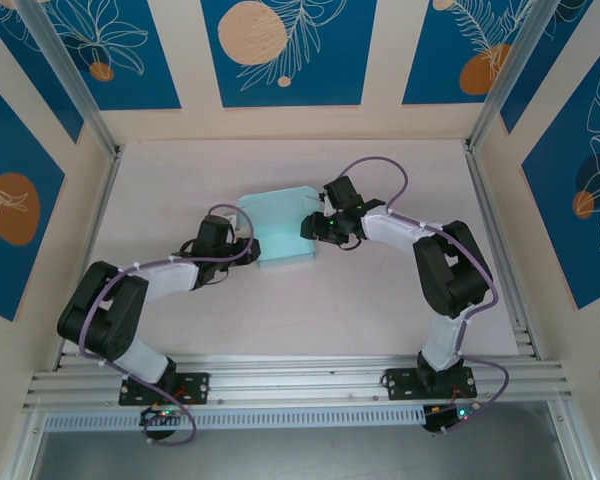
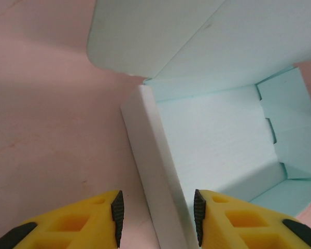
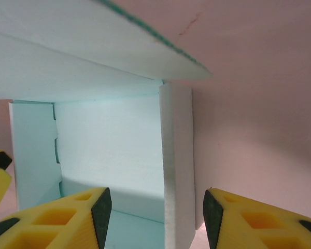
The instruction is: Fold the paper box
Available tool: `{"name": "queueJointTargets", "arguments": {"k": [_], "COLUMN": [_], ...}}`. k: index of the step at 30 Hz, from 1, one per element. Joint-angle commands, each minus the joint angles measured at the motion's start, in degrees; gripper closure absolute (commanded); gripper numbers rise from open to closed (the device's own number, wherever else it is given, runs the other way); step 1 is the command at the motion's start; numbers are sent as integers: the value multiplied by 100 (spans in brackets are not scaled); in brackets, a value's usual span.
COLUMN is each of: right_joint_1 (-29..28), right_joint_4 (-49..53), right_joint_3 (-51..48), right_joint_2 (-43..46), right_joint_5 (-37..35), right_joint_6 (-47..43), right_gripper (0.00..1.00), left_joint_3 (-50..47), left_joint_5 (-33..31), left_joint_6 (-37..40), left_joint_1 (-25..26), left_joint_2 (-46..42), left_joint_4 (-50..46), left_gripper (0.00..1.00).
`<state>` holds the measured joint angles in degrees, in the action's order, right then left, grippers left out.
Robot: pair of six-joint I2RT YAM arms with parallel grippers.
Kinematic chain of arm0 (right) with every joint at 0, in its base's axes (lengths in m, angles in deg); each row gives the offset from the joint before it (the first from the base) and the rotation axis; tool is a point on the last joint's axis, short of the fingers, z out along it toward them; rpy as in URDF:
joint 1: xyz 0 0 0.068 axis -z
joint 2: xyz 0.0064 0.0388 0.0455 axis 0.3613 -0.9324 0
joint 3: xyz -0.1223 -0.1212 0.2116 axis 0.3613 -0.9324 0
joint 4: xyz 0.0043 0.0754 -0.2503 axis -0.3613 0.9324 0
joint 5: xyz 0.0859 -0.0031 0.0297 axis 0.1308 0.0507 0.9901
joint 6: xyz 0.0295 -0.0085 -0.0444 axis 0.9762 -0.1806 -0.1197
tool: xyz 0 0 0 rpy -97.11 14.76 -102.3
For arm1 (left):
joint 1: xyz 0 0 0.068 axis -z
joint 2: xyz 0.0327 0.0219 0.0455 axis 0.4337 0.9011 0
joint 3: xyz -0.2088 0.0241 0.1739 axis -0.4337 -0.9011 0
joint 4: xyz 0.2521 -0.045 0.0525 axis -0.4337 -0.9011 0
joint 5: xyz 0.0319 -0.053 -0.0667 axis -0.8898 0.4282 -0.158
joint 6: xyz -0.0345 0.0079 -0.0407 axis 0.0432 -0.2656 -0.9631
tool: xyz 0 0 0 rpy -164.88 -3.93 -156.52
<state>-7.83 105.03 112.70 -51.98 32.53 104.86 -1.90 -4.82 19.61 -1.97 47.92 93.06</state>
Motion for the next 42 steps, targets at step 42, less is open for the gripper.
{"name": "queueJointTargets", "arguments": {"k": [42], "right_joint_1": [-803], "right_joint_4": [625], "right_joint_3": [481], "right_joint_2": [-380], "right_joint_5": [-667], "right_joint_6": [77], "right_gripper": [48], "left_joint_3": [2537], "left_joint_5": [-4394], "left_joint_6": [954], "left_joint_1": [871], "left_joint_2": [2114], "left_joint_4": [-4540], "left_gripper": [91]}}
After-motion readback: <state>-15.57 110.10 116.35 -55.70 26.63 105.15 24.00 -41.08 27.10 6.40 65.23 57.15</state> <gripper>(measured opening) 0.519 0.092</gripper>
